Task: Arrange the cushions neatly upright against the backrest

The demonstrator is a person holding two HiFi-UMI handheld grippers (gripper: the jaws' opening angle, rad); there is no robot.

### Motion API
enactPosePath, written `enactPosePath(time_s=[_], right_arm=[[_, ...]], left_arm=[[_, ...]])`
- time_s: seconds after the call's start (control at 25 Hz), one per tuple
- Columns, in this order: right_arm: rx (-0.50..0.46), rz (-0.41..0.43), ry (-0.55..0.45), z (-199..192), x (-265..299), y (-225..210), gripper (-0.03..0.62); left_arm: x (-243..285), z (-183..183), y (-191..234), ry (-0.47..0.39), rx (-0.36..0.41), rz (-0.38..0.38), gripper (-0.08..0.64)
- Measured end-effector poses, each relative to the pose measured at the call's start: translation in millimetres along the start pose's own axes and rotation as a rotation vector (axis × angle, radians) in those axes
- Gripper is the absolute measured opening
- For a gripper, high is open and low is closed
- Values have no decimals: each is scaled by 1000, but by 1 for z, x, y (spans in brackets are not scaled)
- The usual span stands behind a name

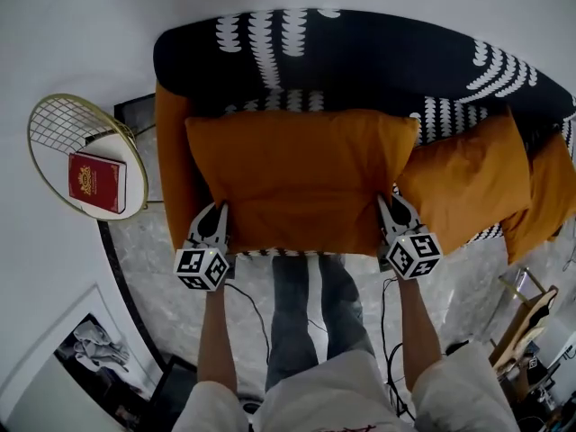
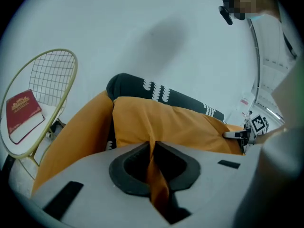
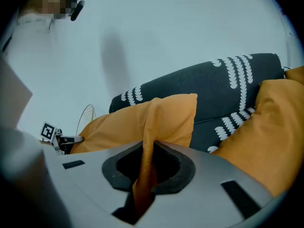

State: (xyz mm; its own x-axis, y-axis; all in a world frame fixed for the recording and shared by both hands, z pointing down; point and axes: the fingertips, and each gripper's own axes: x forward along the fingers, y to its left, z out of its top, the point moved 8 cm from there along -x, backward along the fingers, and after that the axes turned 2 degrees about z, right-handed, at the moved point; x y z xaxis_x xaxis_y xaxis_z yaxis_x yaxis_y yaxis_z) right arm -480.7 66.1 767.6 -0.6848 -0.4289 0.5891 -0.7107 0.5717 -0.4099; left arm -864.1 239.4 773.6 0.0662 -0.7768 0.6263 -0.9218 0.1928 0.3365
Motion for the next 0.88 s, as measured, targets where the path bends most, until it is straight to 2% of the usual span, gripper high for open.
enactPosePath(time_s=[0.2, 0.48, 0.6, 0.76, 0.88], right_arm=[[-35, -1, -82, 32, 24, -3, 64], [-83, 10, -212, 103, 73, -6, 66], [-93, 10, -210, 110, 80, -12, 66], [-81, 8, -168, 94, 91, -14, 66], [-89, -1, -119, 83, 105, -21, 75]], left_arm=[[19, 38, 7, -80, 29, 3, 55], [55, 120, 24, -230, 60, 22, 55], [64, 122, 27, -228, 47, 6, 55], [68, 111, 36, -231, 5, 27, 55], [81, 102, 46, -197, -1, 35, 57]])
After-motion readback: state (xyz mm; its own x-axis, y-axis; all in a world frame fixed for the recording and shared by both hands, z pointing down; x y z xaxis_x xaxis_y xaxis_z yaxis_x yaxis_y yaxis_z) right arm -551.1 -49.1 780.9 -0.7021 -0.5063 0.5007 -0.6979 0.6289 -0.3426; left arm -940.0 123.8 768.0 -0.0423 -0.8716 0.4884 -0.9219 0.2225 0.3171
